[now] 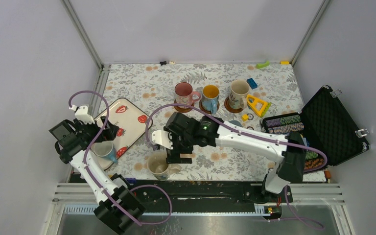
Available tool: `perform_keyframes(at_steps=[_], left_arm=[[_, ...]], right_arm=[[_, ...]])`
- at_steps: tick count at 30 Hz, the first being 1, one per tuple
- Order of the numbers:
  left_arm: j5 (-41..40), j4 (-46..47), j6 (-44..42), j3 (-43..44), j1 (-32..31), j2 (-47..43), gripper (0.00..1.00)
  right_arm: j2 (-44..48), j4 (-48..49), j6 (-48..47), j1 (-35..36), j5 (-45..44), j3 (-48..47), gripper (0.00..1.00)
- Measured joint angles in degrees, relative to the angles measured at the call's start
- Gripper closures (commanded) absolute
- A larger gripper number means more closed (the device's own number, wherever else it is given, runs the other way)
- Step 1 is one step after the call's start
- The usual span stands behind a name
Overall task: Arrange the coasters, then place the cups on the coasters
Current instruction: Place the cup on the coaster.
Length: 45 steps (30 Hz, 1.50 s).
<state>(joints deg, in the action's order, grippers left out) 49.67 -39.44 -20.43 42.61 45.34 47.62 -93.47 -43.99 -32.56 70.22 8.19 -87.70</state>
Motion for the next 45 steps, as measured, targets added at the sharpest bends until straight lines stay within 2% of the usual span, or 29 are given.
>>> perform_keyframes(at_steps=[6,10,19,20,21,22,23,24,30,33,37,42,45], left_arm=[[1.31,0.0,-0.98,-0.09,0.55,-0.02,0.01],[2.03,-0.04,-1.42,-0.52,1.09,0.02,0.01],[2.91,-0.17,-2.08,-0.9,1.62,0.39,0.01],[3.02,-0.17,-2.1,-0.9,1.7,0.39,0.01],[3.08,-0.17,-2.1,-0.9,1.79,0.39,0.01],[3.1,-0.17,-2.12,-0.92,1.84,0.39,0.01],[3.21,-0.15,-2.19,-0.96,1.84,0.39,0.01],[3.3,-0.26,-2.25,-0.98,1.86,0.39,0.01],[3.76,-0.68,-2.62,-0.98,2.25,0.33,0.01],[4.0,-1.01,-2.82,-1.01,2.38,0.07,0.01],[4.13,-1.07,-2.64,-1.01,2.38,-0.17,0.01],[3.41,0.48,0.44,-1.01,2.51,-0.37,0.02],[2.95,0.61,1.68,-1.01,2.67,-0.37,0.02]], right_arm=[[-7.13,3.23,6.29,-1.9,6.93,2.4,0.05],[-9.64,4.0,9.38,-1.86,10.86,1.05,0.11],[-15.65,7.32,11.85,-1.68,12.94,0.83,0.14],[-15.47,7.8,12.02,-1.68,12.85,0.92,0.2],[-15.28,8.39,12.26,-1.68,12.63,1.16,0.41],[-14.99,8.94,12.48,-1.68,12.41,1.55,0.73],[-14.67,9.18,12.76,-1.66,12.57,2.03,0.96],[-14.47,9.4,12.48,-1.6,12.17,2.29,1.0],[-12.92,8.39,11.17,-1.7,9.66,2.23,1.0],[-6.73,5.4,9.05,-2.38,7.34,3.52,1.0],[12.15,5.31,5.68,-8.44,6.01,9.14,1.0],[38.73,13.88,1.33,-23.21,-1.62,24.94,1.0],[45.29,15.8,0.44,-27.76,-6.21,34.45,1.0]])
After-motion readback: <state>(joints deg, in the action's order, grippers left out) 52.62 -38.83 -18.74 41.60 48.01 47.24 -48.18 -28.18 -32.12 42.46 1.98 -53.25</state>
